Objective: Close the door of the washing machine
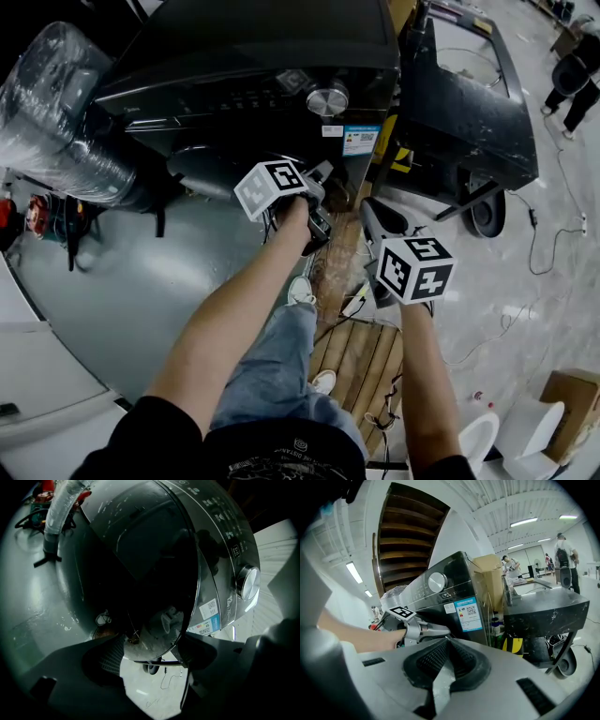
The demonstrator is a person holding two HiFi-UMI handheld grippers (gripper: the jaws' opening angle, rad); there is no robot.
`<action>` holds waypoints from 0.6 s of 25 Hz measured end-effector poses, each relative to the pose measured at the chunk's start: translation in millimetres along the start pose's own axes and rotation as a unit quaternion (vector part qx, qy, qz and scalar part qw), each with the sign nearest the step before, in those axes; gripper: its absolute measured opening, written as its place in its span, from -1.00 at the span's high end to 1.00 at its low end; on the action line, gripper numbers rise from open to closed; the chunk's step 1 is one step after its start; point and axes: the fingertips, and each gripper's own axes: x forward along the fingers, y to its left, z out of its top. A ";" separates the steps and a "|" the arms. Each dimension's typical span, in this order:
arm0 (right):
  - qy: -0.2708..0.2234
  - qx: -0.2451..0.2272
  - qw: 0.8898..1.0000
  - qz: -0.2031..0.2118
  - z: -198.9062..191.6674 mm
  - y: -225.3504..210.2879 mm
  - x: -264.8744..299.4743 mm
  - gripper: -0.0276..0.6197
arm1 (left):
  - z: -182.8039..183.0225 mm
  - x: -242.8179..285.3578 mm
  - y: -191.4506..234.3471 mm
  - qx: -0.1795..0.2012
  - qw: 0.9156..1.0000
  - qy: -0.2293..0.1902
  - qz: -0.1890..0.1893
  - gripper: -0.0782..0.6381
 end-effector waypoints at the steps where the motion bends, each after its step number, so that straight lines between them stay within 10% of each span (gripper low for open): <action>1: 0.001 0.001 1.000 0.000 -0.2 -1.0 0.5 0.84 | 0.7 0.9 -0.6 0.002 1.000 -0.002 -0.004 -0.24; 15: 0.009 0.007 1.000 -0.004 -6.3 -15.0 2.8 0.84 | 2.7 11.3 -4.0 -0.020 0.998 -0.009 -0.051 -0.31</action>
